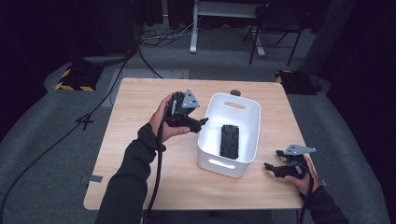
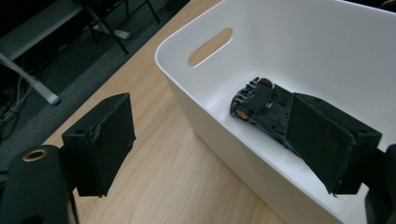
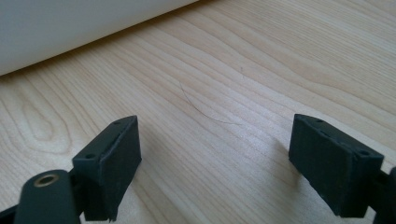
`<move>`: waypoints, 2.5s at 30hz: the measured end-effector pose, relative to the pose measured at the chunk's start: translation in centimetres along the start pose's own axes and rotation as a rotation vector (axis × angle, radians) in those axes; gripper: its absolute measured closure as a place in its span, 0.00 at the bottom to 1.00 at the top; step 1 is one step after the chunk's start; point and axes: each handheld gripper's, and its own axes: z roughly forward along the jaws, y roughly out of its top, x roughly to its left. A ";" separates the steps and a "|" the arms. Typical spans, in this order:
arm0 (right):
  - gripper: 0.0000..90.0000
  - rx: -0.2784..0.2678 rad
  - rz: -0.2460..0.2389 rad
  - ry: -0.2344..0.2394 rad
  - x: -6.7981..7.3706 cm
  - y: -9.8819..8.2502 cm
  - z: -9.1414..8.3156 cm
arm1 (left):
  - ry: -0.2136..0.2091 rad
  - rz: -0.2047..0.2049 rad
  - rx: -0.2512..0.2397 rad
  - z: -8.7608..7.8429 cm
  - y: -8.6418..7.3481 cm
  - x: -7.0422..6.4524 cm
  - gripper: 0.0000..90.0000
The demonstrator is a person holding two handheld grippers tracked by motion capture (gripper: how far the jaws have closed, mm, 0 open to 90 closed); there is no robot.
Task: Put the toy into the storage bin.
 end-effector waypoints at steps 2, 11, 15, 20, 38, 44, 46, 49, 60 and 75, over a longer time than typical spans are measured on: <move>0.19 0.000 0.000 0.000 0.0 0.0 0.0 | -0.001 -0.004 0.004 -0.3 -0.3 0.1 0.18; 0.19 0.000 0.001 0.000 0.0 0.0 0.0 | 0.041 -0.008 0.011 -1.1 -1.3 0.6 0.18; 0.19 0.000 0.000 0.000 0.0 0.0 0.0 | 0.050 -0.024 0.011 -1.3 -1.8 0.6 0.18; 0.19 0.000 0.001 0.000 0.0 0.0 0.0 | 0.061 -0.025 0.034 -1.4 -2.7 0.7 0.18; 0.19 -0.001 -0.001 0.000 0.0 0.0 0.0 | 0.085 -0.038 0.088 -1.5 -6.0 0.7 0.18; 0.19 0.000 0.001 0.000 0.0 0.0 0.0 | 0.096 -0.028 0.119 -1.5 -7.3 0.4 0.18; 0.19 0.000 0.001 0.000 0.0 0.0 0.0 | 0.105 -0.012 0.134 -1.5 -7.7 0.4 0.18; 0.19 0.000 0.001 0.000 0.0 0.0 0.0 | 0.113 -0.025 0.139 -1.4 -8.4 0.1 0.18; 0.19 0.000 0.000 0.000 0.0 0.0 0.0 | 0.119 -0.028 0.177 -1.5 -10.7 -0.6 0.18; 0.19 0.000 0.001 0.000 0.0 0.0 0.0 | 0.138 -0.045 0.220 -2.1 -14.4 -1.6 0.18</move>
